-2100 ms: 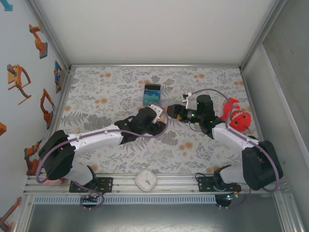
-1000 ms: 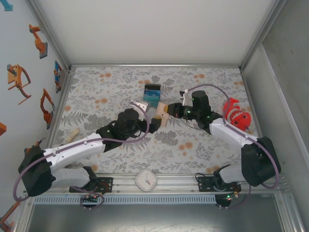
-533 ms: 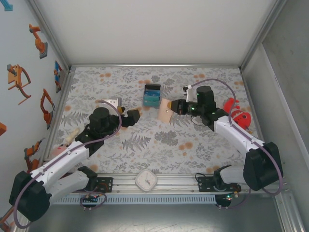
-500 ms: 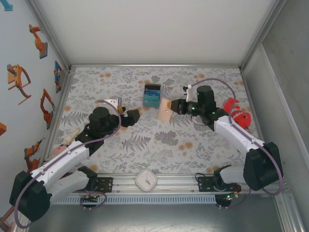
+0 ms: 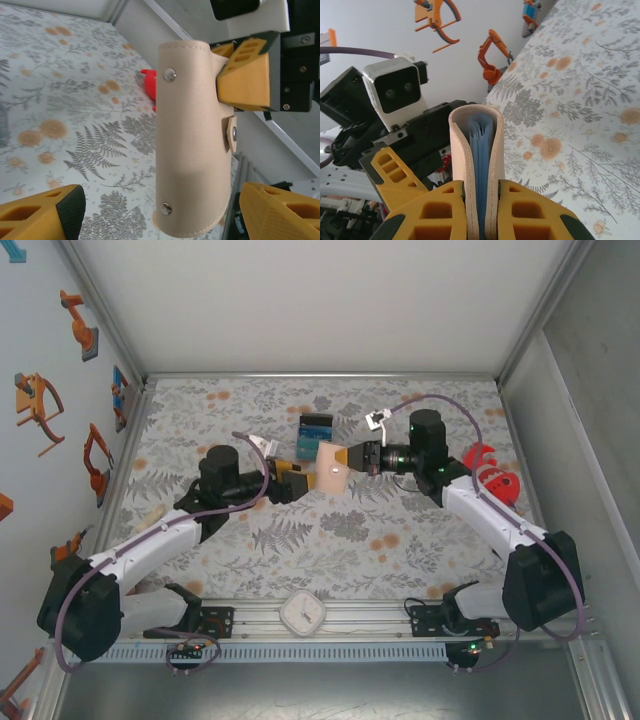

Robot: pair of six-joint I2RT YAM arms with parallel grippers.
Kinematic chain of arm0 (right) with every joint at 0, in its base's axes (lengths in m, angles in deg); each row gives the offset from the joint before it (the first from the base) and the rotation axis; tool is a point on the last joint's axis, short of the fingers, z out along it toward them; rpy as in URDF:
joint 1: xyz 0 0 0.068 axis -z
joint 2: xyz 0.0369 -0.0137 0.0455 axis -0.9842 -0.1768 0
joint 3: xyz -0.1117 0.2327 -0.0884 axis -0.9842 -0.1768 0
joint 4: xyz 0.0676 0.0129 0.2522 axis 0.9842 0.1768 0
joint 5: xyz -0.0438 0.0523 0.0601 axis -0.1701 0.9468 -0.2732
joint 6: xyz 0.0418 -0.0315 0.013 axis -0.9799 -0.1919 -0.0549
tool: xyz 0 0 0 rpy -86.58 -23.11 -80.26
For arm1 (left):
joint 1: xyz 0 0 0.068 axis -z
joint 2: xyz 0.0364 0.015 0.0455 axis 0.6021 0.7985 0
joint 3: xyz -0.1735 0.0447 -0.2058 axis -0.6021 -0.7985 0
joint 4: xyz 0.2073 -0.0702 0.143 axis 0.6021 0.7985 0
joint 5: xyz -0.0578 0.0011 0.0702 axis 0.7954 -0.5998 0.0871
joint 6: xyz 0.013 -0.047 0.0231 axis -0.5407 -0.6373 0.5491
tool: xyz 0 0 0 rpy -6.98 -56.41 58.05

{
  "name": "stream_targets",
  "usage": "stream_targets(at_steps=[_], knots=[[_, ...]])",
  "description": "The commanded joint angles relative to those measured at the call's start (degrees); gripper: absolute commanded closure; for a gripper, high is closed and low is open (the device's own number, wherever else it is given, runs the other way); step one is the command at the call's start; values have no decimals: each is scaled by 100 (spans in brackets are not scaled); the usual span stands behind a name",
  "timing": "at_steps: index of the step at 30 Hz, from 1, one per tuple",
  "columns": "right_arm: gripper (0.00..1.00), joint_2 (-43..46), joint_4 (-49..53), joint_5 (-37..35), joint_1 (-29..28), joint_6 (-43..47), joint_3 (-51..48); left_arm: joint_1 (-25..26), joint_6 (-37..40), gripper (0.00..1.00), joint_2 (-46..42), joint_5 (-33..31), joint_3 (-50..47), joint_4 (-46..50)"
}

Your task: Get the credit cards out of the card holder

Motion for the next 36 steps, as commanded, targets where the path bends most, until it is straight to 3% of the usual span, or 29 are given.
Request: stream_targets(at_steps=[1,6,15,17,19,22,26,30,32,34,36], knots=[[100,-74,-337,330,-94,20,269,39,223,22,-11,581,180,-204],[100,-258,-362,391,-215,11,433,148,421,31,-13,713,200,-124],[100,-306,-180,346,-323,175,589,187,318,68,-3,722,56,-287],[100,-291,-192,326,-330,176,562,188,289,69,-24,719,56,-308],[100,-280,-247,349,-364,178,541,193,273,52,-23,715,79,-274],[100,-299,-266,415,-419,187,551,194,296,44,-10,717,67,-275],[100,-253,-246,449,-473,213,550,187,330,46,64,720,92,-260],[100,-197,85,280,-482,405,590,188,293,69,128,722,113,-218],[100,-142,311,113,-482,541,609,182,301,76,104,730,109,-134],[100,-53,490,-58,-482,650,618,181,368,76,43,727,109,25],[100,50,620,-197,-482,737,613,187,447,61,-62,722,92,202]])
